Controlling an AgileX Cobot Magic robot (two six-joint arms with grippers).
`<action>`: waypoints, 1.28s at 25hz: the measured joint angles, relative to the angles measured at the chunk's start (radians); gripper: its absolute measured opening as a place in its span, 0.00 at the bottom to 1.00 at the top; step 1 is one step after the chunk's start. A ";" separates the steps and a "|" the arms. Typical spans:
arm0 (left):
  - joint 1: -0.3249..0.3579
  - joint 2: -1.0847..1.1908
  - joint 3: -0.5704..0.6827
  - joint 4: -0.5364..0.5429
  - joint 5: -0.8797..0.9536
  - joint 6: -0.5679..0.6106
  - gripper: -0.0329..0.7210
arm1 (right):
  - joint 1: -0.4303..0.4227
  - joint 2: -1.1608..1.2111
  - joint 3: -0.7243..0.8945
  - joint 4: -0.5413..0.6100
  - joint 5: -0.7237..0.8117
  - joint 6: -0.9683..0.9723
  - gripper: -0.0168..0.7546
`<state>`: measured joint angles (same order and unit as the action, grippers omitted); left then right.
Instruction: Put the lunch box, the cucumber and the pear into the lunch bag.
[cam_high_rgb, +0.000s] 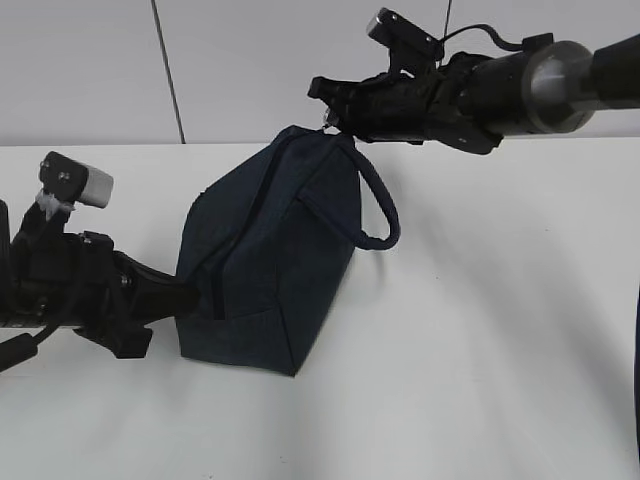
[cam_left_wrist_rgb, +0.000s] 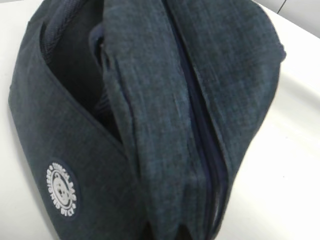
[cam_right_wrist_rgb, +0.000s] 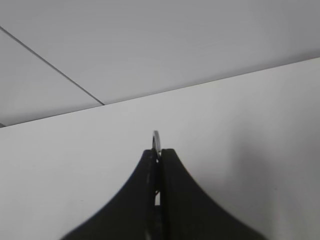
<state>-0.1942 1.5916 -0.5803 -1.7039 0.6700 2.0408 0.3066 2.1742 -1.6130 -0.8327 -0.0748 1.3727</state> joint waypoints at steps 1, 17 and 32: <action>0.000 0.000 0.000 0.000 0.000 0.000 0.05 | 0.000 0.000 0.000 -0.006 -0.002 0.007 0.02; 0.000 -0.072 0.012 0.070 -0.050 -0.002 0.57 | -0.029 -0.088 0.000 -0.359 -0.095 0.069 0.65; 0.000 -0.428 0.019 0.776 -0.210 -0.819 0.59 | -0.029 -0.509 0.367 -1.004 -0.214 0.585 0.61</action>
<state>-0.1942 1.1636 -0.5617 -0.9275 0.4601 1.2219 0.2775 1.6651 -1.2460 -1.8365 -0.2883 1.9579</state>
